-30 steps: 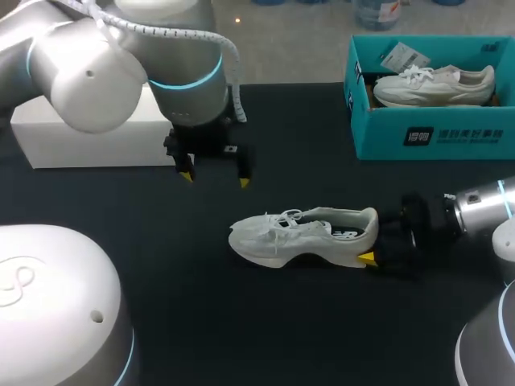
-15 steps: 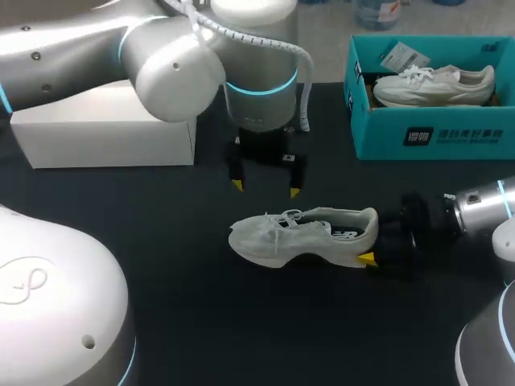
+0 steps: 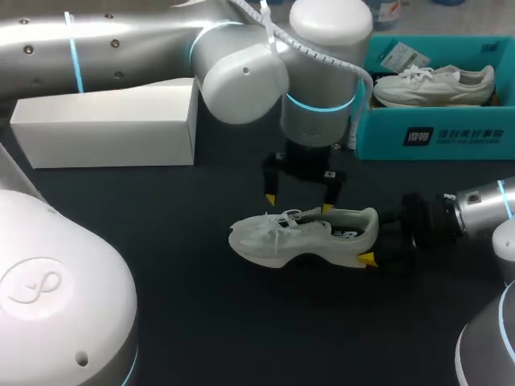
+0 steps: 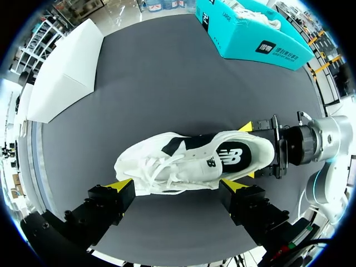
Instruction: Take the shoe out of the shoebox, open the shoe tongue, remove and reinsert the insole, then place the shoe into the shoebox
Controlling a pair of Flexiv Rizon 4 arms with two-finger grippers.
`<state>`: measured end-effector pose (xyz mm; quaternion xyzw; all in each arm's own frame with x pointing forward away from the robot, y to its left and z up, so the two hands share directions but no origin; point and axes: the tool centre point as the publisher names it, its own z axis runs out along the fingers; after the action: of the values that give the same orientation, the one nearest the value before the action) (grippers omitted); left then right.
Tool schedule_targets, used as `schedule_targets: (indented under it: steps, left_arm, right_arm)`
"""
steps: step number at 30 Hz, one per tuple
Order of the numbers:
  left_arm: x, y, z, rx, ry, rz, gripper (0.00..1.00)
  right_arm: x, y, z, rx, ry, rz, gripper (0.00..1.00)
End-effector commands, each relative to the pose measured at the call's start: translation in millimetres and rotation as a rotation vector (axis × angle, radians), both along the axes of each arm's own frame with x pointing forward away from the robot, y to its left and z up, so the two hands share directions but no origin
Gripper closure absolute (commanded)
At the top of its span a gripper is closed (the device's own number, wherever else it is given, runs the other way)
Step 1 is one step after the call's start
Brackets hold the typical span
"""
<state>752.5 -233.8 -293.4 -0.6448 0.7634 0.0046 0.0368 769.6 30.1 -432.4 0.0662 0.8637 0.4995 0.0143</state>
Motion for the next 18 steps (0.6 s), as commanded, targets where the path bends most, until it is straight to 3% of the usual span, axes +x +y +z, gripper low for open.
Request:
schedule_targets:
  steps: [1,14,18]
  left_arm:
    - [5.5,-12,-11,0.038,0.001,0.024,0.0]
    - [1.0,-23,-47,0.086,-0.002,0.029,0.0]
    - [0.5,-30,-49,0.09,-0.003,0.032,0.0]
  right_arm:
    - [-4.0,1,-6,-0.004,0.001,-0.001,1.0]
    - [-4.0,1,-6,-0.004,0.001,-0.001,1.0]
    - [-4.0,1,-6,-0.004,0.001,-0.001,1.0]
